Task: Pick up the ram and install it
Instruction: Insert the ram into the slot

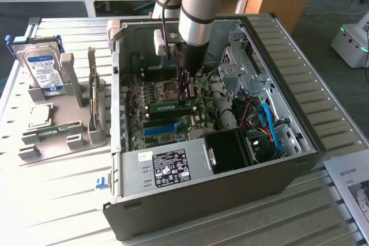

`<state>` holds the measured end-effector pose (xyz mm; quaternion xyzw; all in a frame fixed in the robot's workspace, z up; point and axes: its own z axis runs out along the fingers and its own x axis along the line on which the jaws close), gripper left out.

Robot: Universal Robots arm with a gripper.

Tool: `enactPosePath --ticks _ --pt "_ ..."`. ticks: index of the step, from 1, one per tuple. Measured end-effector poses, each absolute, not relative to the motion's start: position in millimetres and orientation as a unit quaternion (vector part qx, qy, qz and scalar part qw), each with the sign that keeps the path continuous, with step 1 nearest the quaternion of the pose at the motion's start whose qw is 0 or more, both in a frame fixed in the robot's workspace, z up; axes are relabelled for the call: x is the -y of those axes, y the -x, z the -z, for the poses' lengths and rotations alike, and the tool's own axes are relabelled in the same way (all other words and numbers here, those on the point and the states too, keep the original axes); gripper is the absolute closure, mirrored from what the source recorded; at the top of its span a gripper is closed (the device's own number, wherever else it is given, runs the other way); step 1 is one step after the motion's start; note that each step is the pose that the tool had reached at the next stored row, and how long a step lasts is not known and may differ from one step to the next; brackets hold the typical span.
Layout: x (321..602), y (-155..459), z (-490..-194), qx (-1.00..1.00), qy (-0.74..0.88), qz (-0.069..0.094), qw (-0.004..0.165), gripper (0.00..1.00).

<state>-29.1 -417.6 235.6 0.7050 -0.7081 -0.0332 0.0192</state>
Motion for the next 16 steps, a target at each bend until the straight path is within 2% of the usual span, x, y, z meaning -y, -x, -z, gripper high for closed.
enactPosePath --ticks 16 --pt "418.0 29.2 -233.3 0.708 -0.705 0.037 0.015 0.88"
